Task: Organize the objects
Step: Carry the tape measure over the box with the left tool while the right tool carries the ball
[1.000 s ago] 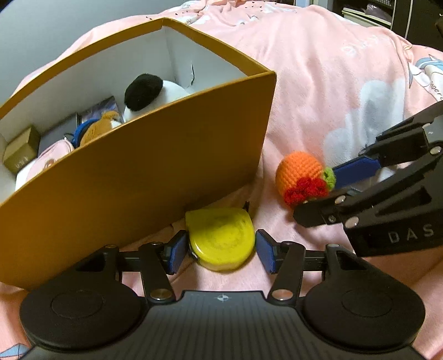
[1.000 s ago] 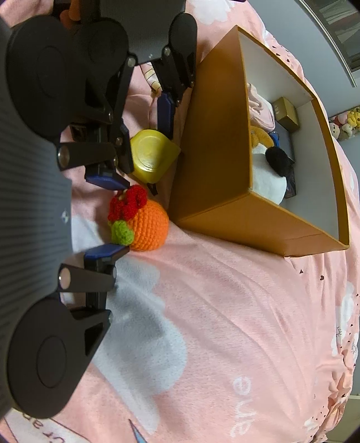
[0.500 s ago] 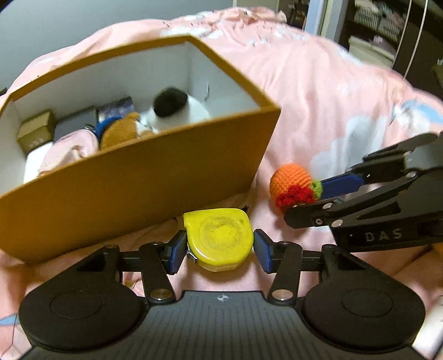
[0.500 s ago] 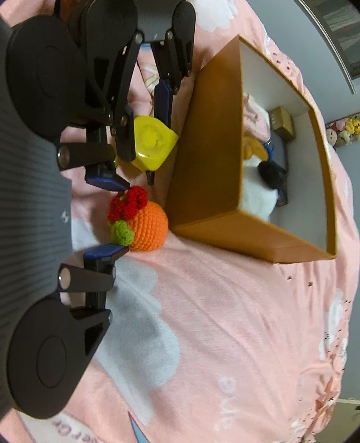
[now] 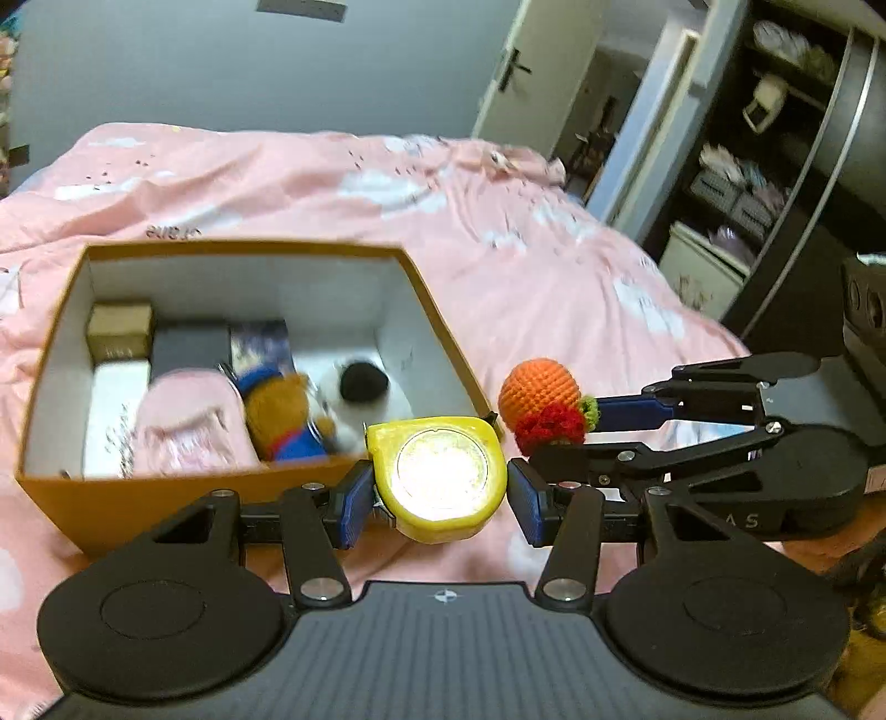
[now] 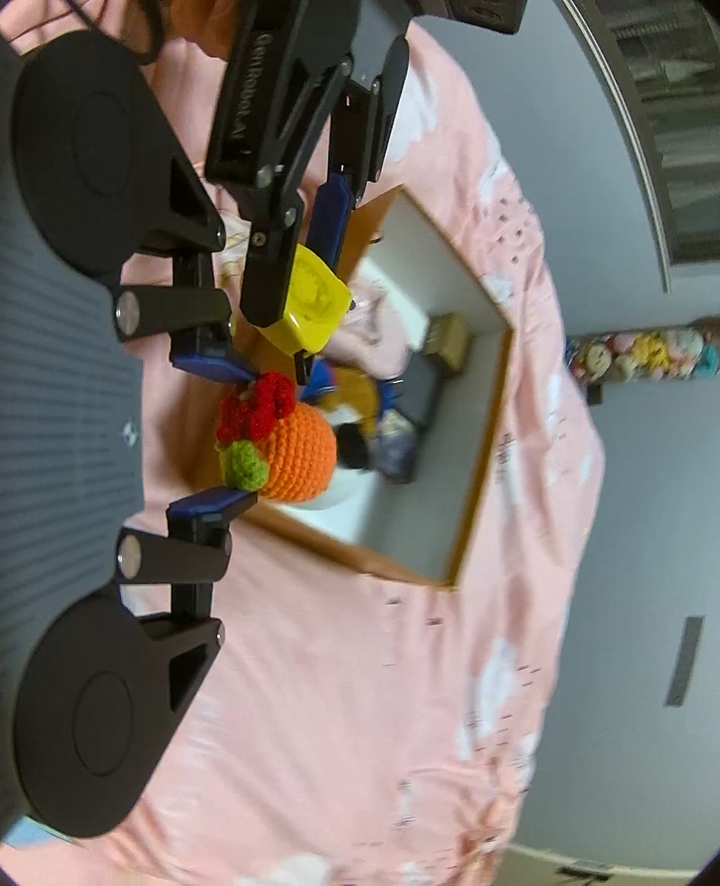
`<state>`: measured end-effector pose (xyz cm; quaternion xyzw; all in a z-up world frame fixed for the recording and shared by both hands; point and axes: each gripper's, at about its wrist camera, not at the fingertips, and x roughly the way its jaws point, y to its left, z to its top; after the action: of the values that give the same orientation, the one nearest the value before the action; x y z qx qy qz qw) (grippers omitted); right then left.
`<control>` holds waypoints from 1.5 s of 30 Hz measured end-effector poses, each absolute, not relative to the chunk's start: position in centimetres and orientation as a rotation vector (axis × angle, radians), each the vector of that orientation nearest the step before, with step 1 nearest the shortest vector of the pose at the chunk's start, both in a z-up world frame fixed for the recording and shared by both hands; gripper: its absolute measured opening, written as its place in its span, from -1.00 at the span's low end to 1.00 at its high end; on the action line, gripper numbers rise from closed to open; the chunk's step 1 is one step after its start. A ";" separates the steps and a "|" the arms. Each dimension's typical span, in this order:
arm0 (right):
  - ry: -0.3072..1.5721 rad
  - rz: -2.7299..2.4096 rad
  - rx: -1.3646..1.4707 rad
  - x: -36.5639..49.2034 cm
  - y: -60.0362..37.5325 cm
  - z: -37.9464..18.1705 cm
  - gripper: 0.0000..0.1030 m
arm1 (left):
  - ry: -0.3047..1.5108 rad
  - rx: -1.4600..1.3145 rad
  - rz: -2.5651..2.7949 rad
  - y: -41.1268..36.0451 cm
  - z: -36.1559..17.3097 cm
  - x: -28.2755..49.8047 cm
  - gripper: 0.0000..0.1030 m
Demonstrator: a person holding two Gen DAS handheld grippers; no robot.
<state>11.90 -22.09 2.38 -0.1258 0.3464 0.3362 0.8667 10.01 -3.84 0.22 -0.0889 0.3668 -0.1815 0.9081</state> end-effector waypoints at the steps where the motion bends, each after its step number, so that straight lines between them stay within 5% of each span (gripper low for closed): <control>1: 0.707 0.707 -0.286 12.4 -21.7 3.0 -0.17 | 0.755 -0.193 -0.363 -3.4 0.5 10.6 0.15; 25: 0.752 0.755 -0.757 27.5 -11.8 -1.4 -0.17 | 0.874 -0.100 -0.261 -0.7 -1.7 23.5 0.15; 45: 0.862 0.840 -1.010 30.3 -8.9 -5.3 -0.16 | 0.953 -0.119 -0.305 -0.3 -3.5 26.9 0.15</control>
<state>30.28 -8.92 -5.28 -0.4548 0.3880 0.3779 0.7070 26.90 -0.29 -3.51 -0.0572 0.4567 -0.1460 0.8757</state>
